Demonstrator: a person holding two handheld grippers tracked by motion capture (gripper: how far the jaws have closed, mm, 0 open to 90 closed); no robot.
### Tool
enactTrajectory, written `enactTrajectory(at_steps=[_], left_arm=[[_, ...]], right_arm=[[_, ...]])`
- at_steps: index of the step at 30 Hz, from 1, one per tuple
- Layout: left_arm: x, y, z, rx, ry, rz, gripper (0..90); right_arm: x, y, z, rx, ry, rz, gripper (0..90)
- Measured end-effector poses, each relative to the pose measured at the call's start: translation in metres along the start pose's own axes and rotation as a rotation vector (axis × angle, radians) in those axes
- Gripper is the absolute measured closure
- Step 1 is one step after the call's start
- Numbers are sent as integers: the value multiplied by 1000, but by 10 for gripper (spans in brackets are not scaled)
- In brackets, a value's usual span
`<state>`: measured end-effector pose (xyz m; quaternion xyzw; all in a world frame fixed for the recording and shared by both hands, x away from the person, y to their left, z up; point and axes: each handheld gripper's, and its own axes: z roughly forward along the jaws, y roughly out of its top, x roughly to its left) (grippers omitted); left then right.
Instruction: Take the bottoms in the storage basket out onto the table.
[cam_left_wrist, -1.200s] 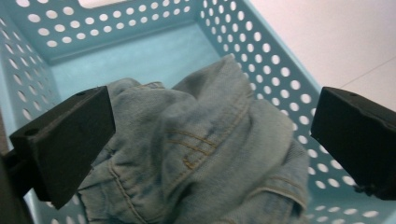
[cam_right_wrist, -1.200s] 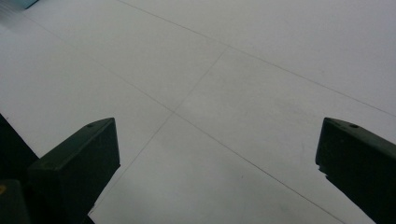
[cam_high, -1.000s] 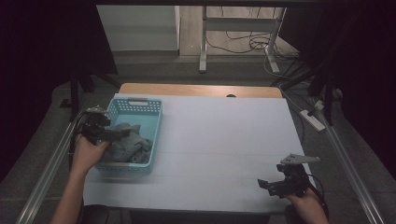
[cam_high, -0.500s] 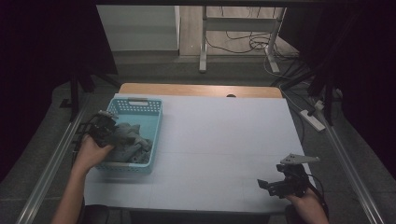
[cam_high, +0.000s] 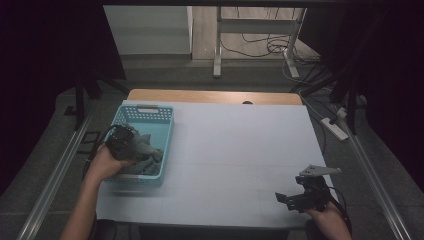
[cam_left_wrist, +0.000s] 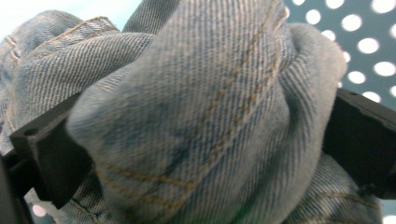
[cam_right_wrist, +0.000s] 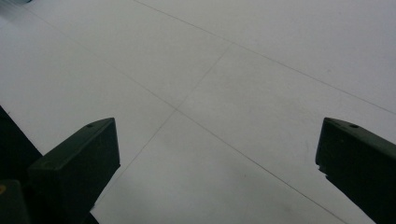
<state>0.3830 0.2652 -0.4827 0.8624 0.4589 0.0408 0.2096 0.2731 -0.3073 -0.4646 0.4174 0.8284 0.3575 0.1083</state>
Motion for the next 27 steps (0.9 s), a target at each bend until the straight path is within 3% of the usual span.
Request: enactTrajectory(at_steps=[4, 10, 18, 27], left_arm=[[5, 4, 6, 18, -21, -10, 0], [13, 4, 10, 4, -48, -46, 52], [12, 5, 7, -3, -14, -135, 314], [0, 5, 1, -12, 60, -139, 543]], right_arm=[[0, 0, 0, -1, 2, 2, 0], [0, 0, 0, 1, 4, 1, 0], [0, 0, 0, 0, 5, -9, 0], [1, 0, 0, -4, 9, -21, 0]])
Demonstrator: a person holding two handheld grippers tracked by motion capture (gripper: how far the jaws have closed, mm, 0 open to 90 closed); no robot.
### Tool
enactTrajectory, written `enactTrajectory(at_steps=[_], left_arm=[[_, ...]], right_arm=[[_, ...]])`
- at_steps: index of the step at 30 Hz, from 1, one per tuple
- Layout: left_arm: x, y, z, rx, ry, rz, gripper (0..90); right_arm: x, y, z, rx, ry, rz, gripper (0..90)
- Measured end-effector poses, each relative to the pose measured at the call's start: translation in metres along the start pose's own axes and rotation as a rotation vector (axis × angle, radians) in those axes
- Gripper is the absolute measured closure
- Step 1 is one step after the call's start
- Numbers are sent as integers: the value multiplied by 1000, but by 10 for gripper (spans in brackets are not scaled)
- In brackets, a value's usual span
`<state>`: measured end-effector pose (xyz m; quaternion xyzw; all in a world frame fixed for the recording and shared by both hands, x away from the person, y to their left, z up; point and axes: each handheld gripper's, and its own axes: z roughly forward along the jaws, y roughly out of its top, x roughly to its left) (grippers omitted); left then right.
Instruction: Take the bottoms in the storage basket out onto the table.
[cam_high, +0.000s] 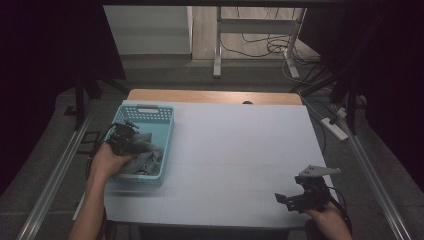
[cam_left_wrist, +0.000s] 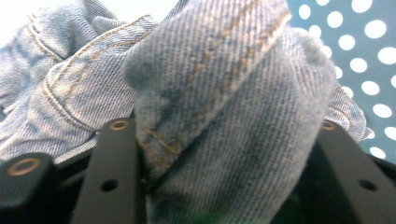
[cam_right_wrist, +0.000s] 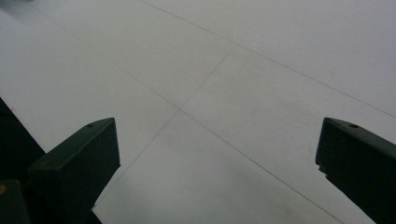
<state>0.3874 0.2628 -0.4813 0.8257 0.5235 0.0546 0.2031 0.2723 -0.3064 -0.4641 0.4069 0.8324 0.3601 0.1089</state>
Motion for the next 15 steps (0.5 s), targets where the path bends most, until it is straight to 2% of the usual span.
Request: enactTrajectory(at_steps=[3, 6, 12, 15], left_arm=[[-3, 0, -4, -12, 21, -8, 608], [-3, 0, -10, -51, 20, -24, 666], [5, -4, -25, -156, -39, -71, 705], [7, -7, -31, -197, -56, -72, 706]], right_arm=[[0, 0, 0, 2, 6, -3, 0], [0, 0, 0, -2, 8, -5, 0], [0, 0, -1, -5, 13, -5, 0], [0, 0, -1, -5, 14, -4, 0]])
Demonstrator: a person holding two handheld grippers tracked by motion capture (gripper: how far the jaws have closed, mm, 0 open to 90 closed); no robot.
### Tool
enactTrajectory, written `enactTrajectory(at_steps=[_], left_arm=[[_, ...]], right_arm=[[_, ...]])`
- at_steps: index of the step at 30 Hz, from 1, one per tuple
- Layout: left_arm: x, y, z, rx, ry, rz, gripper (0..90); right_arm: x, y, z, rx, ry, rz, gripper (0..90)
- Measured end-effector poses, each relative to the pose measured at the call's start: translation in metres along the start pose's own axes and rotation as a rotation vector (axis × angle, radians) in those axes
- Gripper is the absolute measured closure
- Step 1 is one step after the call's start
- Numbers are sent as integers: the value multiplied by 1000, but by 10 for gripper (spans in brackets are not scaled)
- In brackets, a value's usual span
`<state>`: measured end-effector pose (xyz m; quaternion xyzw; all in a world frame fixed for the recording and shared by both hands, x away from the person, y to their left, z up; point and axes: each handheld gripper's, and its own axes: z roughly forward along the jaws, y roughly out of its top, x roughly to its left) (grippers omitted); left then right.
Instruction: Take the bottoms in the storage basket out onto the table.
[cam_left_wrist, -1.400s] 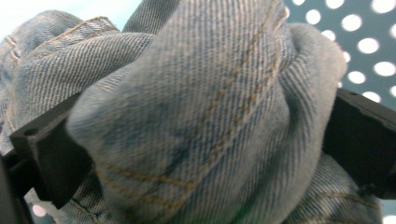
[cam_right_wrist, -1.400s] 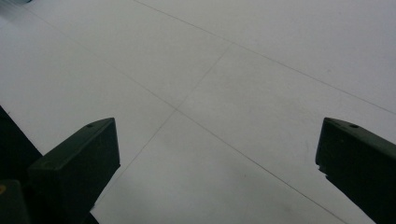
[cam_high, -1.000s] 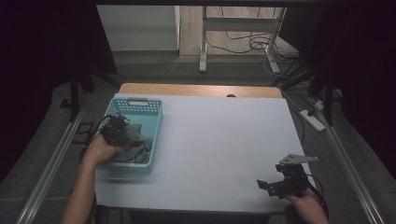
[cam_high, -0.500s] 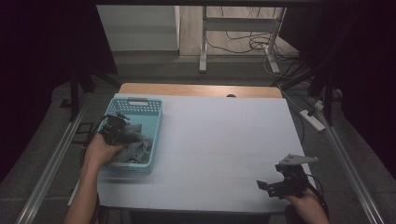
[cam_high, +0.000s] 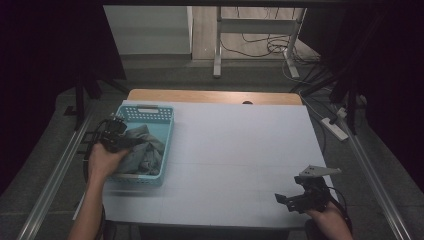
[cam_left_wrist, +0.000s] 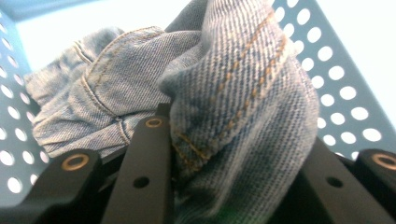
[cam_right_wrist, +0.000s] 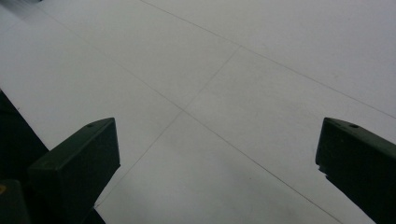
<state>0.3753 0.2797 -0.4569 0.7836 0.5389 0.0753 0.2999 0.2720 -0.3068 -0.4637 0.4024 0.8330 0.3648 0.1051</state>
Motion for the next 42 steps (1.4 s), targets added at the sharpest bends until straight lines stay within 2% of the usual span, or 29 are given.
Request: enactTrajectory(at_steps=[7, 12, 18, 26, 34, 42], left_arm=[[-2, 1, -15, -92, -26, -11, 705], [-7, 3, -27, -151, -13, -5, 705], [-10, 3, -42, -253, -29, -8, 704], [-14, 3, -56, -325, -36, -4, 704], [-15, 2, -73, -408, -76, -12, 703], [-18, 2, -86, -462, -93, -10, 701]], right_arm=[[0, 0, 0, 1, 2, -1, 0], [0, 0, 0, -3, 3, 3, 0], [-1, 0, -1, -6, 4, 6, 0], [-1, 0, -1, -8, 8, 9, 0], [-2, 0, -1, -9, 10, 12, 0], [-2, 0, -1, -13, 10, 15, 0]])
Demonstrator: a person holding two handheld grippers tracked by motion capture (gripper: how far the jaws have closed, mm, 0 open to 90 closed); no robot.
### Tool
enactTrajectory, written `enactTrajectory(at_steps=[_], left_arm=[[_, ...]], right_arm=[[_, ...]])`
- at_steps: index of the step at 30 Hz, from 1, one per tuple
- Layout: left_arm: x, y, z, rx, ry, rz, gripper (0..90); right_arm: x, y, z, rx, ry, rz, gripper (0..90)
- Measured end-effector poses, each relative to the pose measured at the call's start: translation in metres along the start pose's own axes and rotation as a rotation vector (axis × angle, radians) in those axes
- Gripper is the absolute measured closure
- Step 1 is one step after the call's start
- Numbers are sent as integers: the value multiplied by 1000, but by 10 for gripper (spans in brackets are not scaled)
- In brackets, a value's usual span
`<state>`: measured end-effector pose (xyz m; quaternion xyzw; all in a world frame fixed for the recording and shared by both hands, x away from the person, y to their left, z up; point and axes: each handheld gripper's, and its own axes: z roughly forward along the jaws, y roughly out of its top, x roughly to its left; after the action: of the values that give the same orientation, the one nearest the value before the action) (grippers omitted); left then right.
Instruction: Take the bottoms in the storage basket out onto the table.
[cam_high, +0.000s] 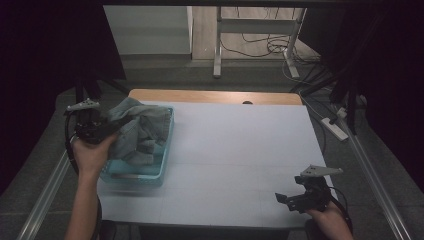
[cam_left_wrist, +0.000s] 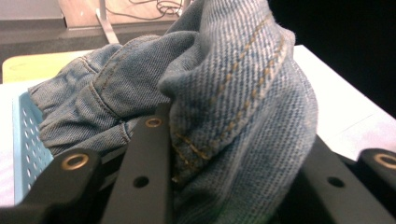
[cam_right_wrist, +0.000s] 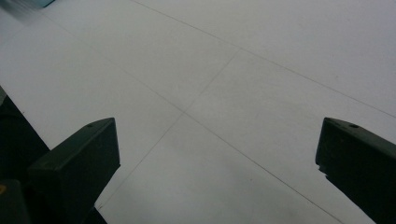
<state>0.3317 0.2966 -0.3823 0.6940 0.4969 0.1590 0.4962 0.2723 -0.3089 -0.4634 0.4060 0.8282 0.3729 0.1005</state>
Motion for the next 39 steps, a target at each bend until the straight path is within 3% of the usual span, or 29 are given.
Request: enactTrajectory(at_steps=[19, 39], left_arm=[[-18, 15, -25, -101, -46, 43, 699], [-44, 23, -12, -104, -108, 88, 698]], right_arm=[[0, 0, 0, 1, -2, -1, 0], [0, 0, -1, 1, 1, -5, 0]])
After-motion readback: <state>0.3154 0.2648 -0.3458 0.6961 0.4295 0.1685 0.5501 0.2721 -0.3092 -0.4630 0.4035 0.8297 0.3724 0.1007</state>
